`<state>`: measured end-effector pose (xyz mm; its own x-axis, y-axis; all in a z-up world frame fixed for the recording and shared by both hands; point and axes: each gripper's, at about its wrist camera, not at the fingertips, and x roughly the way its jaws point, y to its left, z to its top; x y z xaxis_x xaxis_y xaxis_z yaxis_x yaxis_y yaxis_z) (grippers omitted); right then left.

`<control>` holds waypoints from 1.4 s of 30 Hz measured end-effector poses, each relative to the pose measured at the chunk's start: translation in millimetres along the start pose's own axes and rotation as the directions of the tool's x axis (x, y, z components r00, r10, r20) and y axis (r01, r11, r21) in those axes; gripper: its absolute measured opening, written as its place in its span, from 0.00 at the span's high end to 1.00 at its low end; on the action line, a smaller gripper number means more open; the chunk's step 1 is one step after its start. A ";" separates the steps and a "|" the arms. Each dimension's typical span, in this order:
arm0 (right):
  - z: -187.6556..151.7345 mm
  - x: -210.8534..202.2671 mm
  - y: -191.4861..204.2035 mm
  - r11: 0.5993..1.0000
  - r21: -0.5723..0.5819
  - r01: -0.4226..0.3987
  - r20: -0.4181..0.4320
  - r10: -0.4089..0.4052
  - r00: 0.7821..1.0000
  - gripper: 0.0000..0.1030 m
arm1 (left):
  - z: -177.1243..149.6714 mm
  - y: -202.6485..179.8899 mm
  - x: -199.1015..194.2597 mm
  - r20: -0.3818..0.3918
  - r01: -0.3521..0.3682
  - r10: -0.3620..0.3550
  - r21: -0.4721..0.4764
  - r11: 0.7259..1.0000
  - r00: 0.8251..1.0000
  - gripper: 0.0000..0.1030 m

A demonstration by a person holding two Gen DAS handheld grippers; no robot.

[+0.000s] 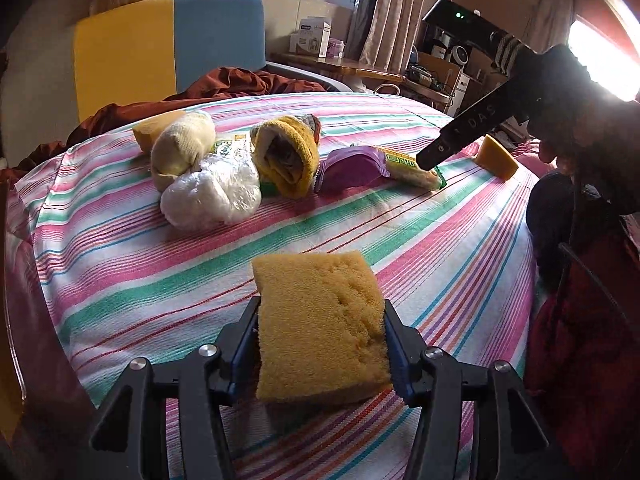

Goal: Organize objects
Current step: 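Grasp the WEIDAN cracker packet with the right tool while the left tool holds the sponge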

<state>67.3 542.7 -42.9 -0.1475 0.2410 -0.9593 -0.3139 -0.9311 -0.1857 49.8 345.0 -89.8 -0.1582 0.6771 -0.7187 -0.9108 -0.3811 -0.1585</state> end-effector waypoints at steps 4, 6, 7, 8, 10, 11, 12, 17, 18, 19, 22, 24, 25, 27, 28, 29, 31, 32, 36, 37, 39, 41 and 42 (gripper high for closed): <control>15.9 15.3 12.2 0.996 -0.092 0.023 -0.027 -0.025 0.999 0.25 | -0.4 -0.4 -0.3 0.001 0.001 -0.001 0.000 1.000 1.000 0.44; 24.4 21.8 16.3 0.990 -0.126 0.057 -0.013 -0.059 0.998 0.25 | -0.4 -0.4 -0.5 0.000 0.000 0.000 0.002 1.000 1.000 0.44; 28.2 25.7 16.6 0.989 -0.131 0.067 -0.009 -0.068 0.998 0.25 | -0.4 -0.6 -0.5 0.000 -0.001 0.001 0.002 1.000 1.000 0.44; 31.3 30.2 15.7 0.990 -0.125 0.060 -0.013 -0.062 0.998 0.25 | -0.4 -0.6 -0.5 0.000 -0.001 0.001 0.002 1.000 1.000 0.44; 33.5 37.7 12.6 0.995 -0.100 0.026 -0.029 -0.029 0.999 0.29 | -0.4 -0.5 -0.5 0.000 0.001 -0.001 0.002 1.000 1.000 0.44; 33.1 36.8 9.6 0.997 -0.078 -0.001 -0.028 -0.001 1.000 0.42 | -0.5 -0.5 -0.6 0.001 0.003 -0.003 0.000 1.000 1.000 0.44; 31.6 34.7 5.9 0.998 -0.042 -0.047 -0.034 0.046 0.998 0.50 | -0.5 -0.5 -0.6 0.002 0.004 -0.004 0.000 1.000 1.000 0.44; 11.0 26.4 6.5 0.997 0.056 -0.046 -0.075 0.050 0.996 0.52 | -0.7 0.1 -0.9 0.005 0.006 -0.006 -0.001 1.000 1.000 0.44; 6.0 23.9 5.6 0.993 0.099 -0.059 -0.085 0.068 0.994 0.52 | -1.0 0.5 -1.1 0.006 0.008 -0.008 -0.002 1.000 1.000 0.44; 0.8 21.2 6.4 0.988 0.128 -0.082 -0.091 0.094 0.991 0.52 | -0.6 0.9 -1.2 0.006 0.009 -0.009 -0.003 1.000 1.000 0.44; -21.5 15.2 17.9 0.980 0.161 -0.116 -0.121 0.136 0.983 0.52 | -1.2 -0.3 -2.0 0.007 0.004 -0.004 0.002 1.000 1.000 0.44; -36.0 11.8 26.9 0.977 0.164 -0.139 -0.134 0.161 0.978 0.52 | -1.7 -0.8 -2.5 0.007 0.001 -0.001 0.007 1.000 1.000 0.45; -42.3 8.5 29.3 0.971 0.175 -0.165 -0.129 0.189 0.973 0.52 | -2.0 -1.1 -2.9 0.007 0.000 0.000 0.009 1.000 1.000 0.45; -49.6 2.3 32.1 0.952 0.201 -0.231 -0.106 0.256 0.961 0.52 | -2.9 -1.5 -4.4 0.007 -0.004 0.004 0.012 1.000 1.000 0.46; -51.4 -0.1 34.1 0.941 0.211 -0.264 -0.089 0.288 0.954 0.52 | -3.5 -1.8 -5.5 0.006 -0.006 0.006 0.013 1.000 1.000 0.46; -52.5 -0.9 36.7 0.936 0.215 -0.280 -0.077 0.302 0.950 0.52 | -4.4 -1.8 -6.7 0.004 -0.008 0.008 0.013 1.000 1.000 0.46; -53.1 -3.2 41.7 0.929 0.224 -0.296 -0.040 0.312 0.949 0.52 | -6.7 -1.0 -9.9 -0.001 -0.010 0.010 0.004 1.000 1.000 0.47; -53.0 -5.8 43.7 0.917 0.228 -0.328 -0.010 0.340 0.941 0.53 | -7.9 -0.4 -12.1 -0.004 -0.012 0.012 0.000 1.000 1.000 0.47; -52.5 -8.8 58.9 0.920 0.212 -0.329 0.052 0.326 0.944 0.53 | -14.2 1.3 -21.4 -0.011 -0.021 0.021 -0.010 1.000 1.000 0.48; -52.2 -8.3 64.1 0.932 0.198 -0.304 0.066 0.297 0.953 0.53 | -15.2 1.7 -23.0 -0.013 -0.024 0.024 -0.015 1.000 1.000 0.48; -52.0 -9.8 71.0 0.949 0.175 -0.262 0.095 0.248 0.964 0.53 | -16.6 2.7 -27.4 -0.022 -0.028 0.027 -0.033 0.999 0.999 0.48; -51.3 -9.1 71.9 0.956 0.164 -0.244 0.108 0.228 0.968 0.52 | -18.8 3.8 -32.5 -0.025 -0.032 0.031 -0.047 0.998 0.999 0.48; -50.8 -8.4 70.6 0.957 0.163 -0.241 0.110 0.226 0.968 0.52 | -20.2 4.8 -34.7 -0.029 -0.032 0.030 -0.054 0.998 0.999 0.48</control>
<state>94.0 461.0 -58.8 -0.3170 0.0535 -0.9469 -0.4172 -0.9045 0.0886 58.6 306.9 -79.3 -0.1745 0.6468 -0.7424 -0.8836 -0.4355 -0.1718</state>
